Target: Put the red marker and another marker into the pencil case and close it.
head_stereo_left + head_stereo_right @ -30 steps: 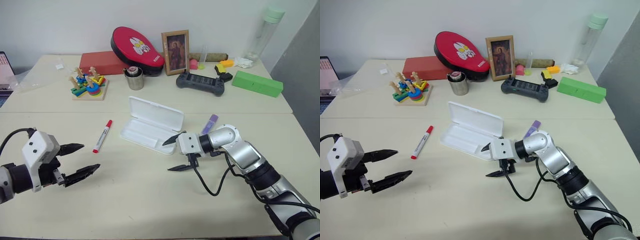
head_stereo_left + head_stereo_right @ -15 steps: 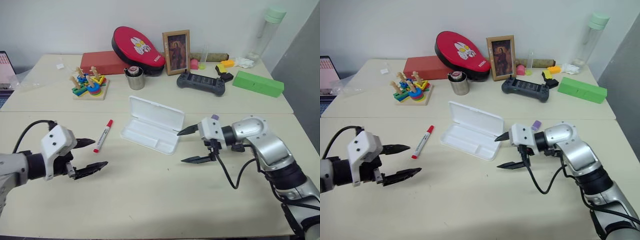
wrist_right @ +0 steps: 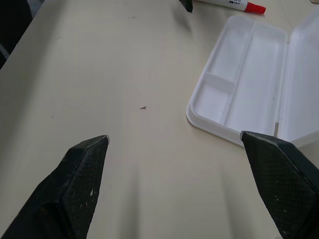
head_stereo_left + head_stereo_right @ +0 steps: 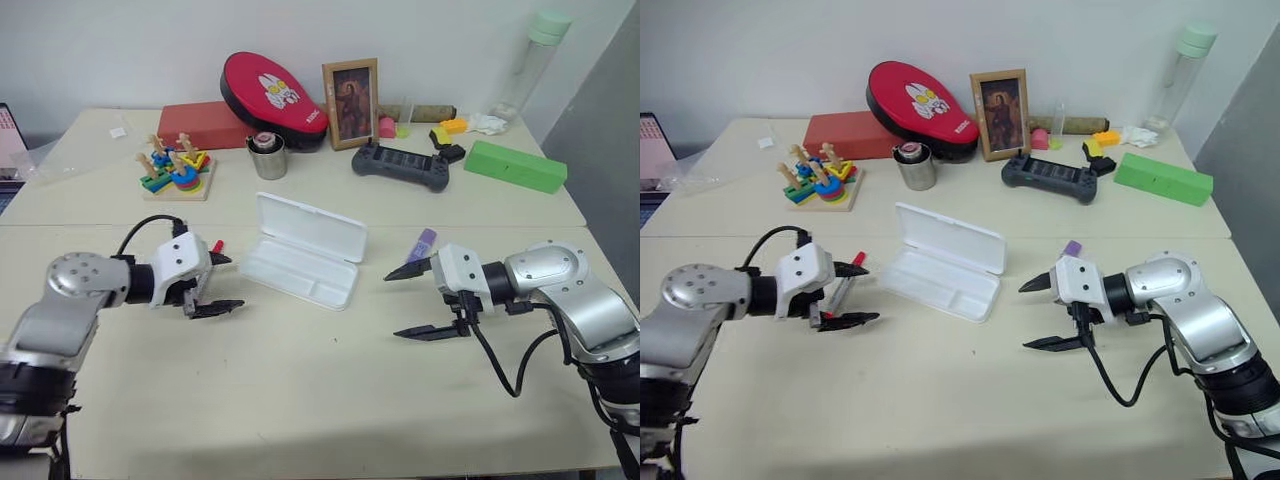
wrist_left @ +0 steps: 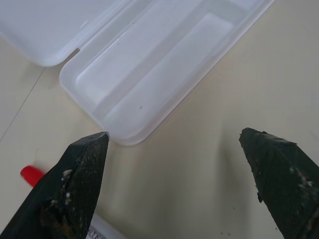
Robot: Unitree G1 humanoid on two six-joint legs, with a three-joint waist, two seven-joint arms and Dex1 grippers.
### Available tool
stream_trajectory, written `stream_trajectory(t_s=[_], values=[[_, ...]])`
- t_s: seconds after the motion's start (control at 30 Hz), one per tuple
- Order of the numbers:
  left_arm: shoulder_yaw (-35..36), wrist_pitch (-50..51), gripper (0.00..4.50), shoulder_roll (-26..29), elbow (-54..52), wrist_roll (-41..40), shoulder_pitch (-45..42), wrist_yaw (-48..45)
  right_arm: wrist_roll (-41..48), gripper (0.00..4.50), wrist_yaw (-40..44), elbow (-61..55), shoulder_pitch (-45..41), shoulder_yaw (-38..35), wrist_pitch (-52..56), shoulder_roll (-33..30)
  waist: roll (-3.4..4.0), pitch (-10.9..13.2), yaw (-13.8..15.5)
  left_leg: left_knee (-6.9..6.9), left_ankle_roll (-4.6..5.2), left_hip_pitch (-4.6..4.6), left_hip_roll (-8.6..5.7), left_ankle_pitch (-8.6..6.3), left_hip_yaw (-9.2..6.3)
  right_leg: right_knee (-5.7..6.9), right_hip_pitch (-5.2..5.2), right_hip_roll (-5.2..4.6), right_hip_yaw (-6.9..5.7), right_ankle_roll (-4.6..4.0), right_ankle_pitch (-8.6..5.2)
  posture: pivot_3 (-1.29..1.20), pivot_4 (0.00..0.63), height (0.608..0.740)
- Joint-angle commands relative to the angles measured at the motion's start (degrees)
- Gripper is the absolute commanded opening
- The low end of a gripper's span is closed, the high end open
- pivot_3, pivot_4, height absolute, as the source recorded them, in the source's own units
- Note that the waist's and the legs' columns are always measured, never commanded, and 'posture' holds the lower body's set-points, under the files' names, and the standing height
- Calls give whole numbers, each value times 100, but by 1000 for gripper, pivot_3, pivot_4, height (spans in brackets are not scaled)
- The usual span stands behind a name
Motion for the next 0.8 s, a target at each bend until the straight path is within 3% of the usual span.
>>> stream_trajectory(t_s=[0.03,0.77,0.8], values=[[-225,-311,4473,-91,319,242,-374,-204,121,4439,-47,-260,31,-194,-18,-73,0,0,-13,0,0,1,0,0,1,0,0,0,2,0,0,0,150,740],[-996,-558,4473,-542,1700,995,-1489,-864,180,4439,-185,-336,-25,-211,57,-65,0,0,-14,7,1,2,0,1,-3,5,3,2,-1,0,0,0,150,740],[-1016,-504,4102,-543,1714,1006,-1516,-916,184,4500,-188,-349,-20,-214,56,-71,0,0,-12,7,2,2,0,1,-3,5,3,2,-1,0,0,0,150,740]])
